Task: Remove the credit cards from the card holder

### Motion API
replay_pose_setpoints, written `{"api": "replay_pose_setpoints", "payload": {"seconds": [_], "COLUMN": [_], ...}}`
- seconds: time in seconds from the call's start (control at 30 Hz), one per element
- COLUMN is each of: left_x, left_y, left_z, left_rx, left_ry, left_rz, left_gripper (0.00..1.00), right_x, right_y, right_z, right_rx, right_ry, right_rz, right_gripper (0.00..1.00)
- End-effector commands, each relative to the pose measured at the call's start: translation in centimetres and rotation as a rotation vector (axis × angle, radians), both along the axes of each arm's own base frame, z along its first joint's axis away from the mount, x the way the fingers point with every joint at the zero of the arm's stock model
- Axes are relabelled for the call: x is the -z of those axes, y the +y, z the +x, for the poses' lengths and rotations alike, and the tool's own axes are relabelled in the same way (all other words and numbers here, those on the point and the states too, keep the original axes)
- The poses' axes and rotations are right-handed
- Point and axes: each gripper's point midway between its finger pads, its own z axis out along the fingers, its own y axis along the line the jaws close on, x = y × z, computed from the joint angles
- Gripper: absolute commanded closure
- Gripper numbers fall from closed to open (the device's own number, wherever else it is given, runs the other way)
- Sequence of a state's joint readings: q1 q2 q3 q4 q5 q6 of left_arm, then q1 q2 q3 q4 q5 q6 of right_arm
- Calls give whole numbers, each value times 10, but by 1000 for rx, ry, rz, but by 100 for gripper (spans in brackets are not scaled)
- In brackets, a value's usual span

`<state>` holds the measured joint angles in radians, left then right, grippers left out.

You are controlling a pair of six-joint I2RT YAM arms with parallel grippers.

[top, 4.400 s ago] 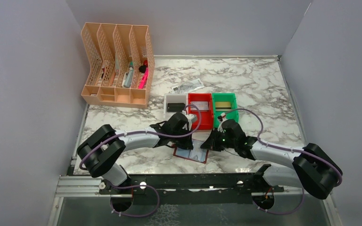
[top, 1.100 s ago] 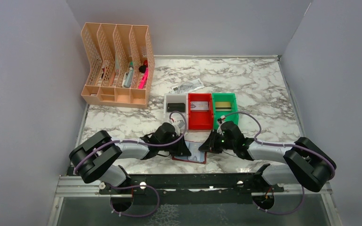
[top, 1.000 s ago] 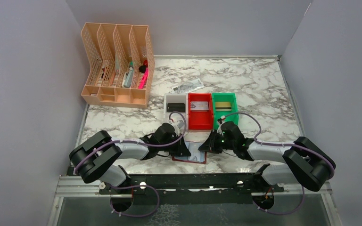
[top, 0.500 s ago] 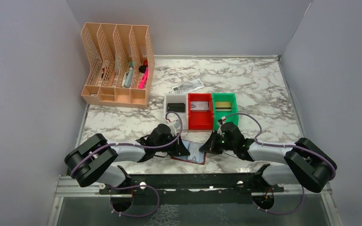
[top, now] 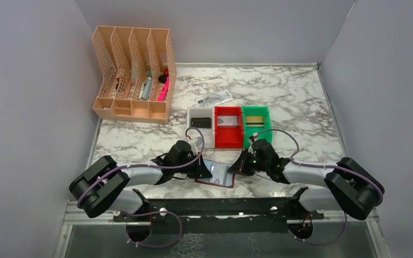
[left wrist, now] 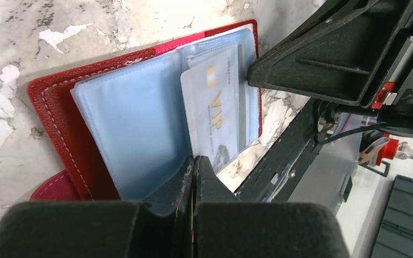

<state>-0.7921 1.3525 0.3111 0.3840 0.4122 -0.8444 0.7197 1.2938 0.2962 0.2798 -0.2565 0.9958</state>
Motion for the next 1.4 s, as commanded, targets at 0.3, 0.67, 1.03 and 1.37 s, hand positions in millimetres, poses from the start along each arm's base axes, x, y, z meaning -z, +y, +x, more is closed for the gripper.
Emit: {"api": "replay_pose_setpoints", "payload": {"seconds": [0.3,0.67,1.03,1.37], "left_x": [-6,-9,-9,-10], "left_y": [4,2,4,7], "left_z": [5,5,6,8], "left_rx": [39,45,43,35], "left_ry": [-46,-50,-58,-69], "left_rz": [64,52,72,90], "left_gripper": [100,100,100,98], "right_x": [-21,-33,20,36], "right_y": [11,39,6,-9], "right_z": [-2,-1,5,0], "right_rx": [-135,-259,-126,-88], "right_ry": [-92,-131,-26,26], "right_rz": [19,137,-100,-178], "right_gripper": [71,75,77,80]}}
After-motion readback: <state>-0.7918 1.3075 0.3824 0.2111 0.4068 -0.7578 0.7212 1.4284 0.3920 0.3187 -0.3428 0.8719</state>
